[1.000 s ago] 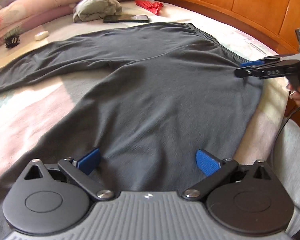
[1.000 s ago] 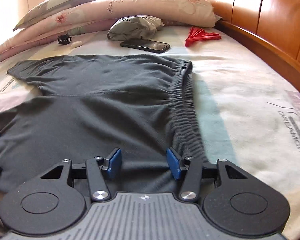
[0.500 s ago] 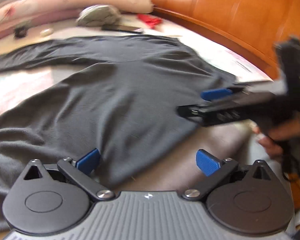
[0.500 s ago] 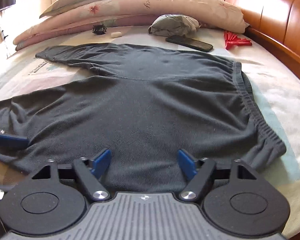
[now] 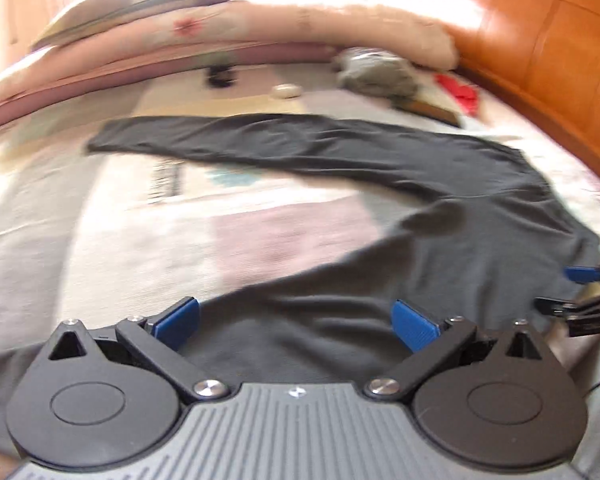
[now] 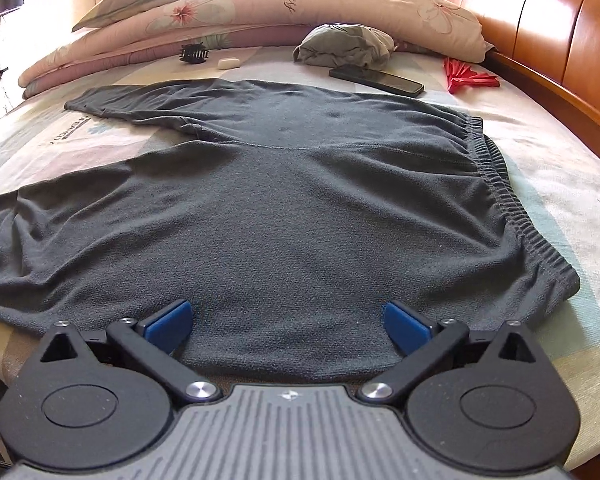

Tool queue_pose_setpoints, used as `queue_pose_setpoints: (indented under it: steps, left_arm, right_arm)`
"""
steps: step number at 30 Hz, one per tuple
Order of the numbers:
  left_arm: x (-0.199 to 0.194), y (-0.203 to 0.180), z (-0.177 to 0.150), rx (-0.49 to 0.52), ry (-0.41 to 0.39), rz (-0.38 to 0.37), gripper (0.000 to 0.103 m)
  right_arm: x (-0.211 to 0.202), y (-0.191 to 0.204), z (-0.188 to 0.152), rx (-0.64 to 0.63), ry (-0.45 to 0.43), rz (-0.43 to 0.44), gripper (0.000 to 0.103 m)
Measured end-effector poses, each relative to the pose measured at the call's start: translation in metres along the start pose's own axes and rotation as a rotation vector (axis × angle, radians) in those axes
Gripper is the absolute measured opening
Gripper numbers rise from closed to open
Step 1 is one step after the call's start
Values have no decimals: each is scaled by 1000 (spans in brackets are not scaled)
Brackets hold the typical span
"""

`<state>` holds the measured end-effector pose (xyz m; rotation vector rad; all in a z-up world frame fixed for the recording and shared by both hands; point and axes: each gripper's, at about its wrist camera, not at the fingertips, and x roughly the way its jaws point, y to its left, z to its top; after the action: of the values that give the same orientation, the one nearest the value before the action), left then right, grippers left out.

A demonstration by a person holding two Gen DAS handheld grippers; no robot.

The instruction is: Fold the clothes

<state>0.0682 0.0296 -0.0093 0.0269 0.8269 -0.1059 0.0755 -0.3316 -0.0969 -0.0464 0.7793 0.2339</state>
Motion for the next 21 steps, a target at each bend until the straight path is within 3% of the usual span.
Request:
queue_pose_setpoints:
  steps: [5,16,21]
  left_arm:
    - [3,28,-8,-57,60,52,102]
    - [38,31,-56,-122,96,-35,102]
    - [35,30,-70,-64,53,-47,102]
  right_arm:
    - [1,1,0,1,0,-8,103]
    - [5,2,7,6,32,-19,103]
    - [12,6,12,30,43,-50,103]
